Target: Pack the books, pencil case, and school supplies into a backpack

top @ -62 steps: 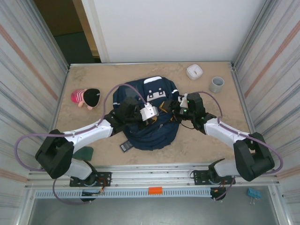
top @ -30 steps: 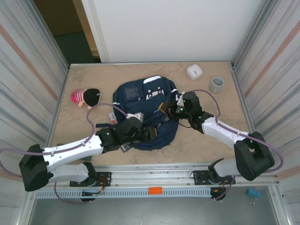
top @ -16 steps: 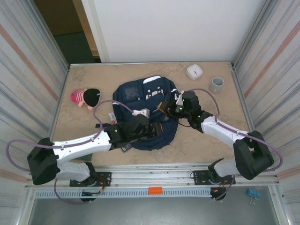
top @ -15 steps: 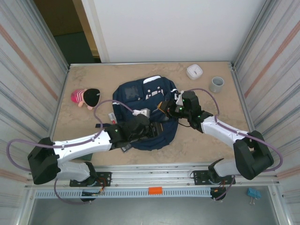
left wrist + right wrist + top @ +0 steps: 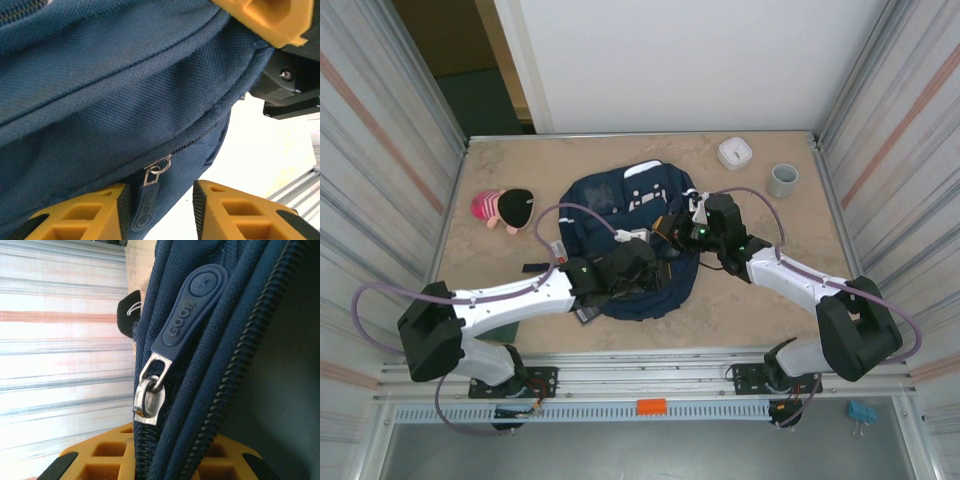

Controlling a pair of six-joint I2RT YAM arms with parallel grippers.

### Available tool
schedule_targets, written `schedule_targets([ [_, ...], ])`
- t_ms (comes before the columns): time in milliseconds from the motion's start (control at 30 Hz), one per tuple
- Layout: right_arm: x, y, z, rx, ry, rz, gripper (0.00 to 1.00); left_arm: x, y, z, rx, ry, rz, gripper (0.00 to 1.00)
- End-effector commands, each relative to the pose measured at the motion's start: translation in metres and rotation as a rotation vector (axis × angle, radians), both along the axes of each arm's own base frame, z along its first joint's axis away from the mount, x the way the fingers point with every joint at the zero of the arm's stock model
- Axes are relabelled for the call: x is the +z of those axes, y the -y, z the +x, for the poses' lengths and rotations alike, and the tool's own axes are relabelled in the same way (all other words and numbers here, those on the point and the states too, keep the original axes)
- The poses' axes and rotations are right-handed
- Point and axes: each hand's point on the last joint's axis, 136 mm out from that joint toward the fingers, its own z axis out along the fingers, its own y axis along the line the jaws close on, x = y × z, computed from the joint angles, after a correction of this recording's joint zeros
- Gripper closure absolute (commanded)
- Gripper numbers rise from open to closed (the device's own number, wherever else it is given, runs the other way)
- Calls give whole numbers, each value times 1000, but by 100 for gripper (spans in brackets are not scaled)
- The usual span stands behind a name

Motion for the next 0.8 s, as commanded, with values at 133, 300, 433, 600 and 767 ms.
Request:
schedule_targets([
  [133,50,-22,-4,90,144,90,100,-9,-9,13,50,34,104,70],
  [300,53,-22,-5,90,153,91,100,-10,-15,14,75,41,131,88],
  [433,51,-20,-3,87,146,85,100,-10,-23,11,81,28,150,100],
  [600,47,-12,4,81,129,87,100,-17,-40,2,100,2,175,100],
  [767,50,12,22,57,129,90,100,-28,-68,-9,131,-21,228,100],
])
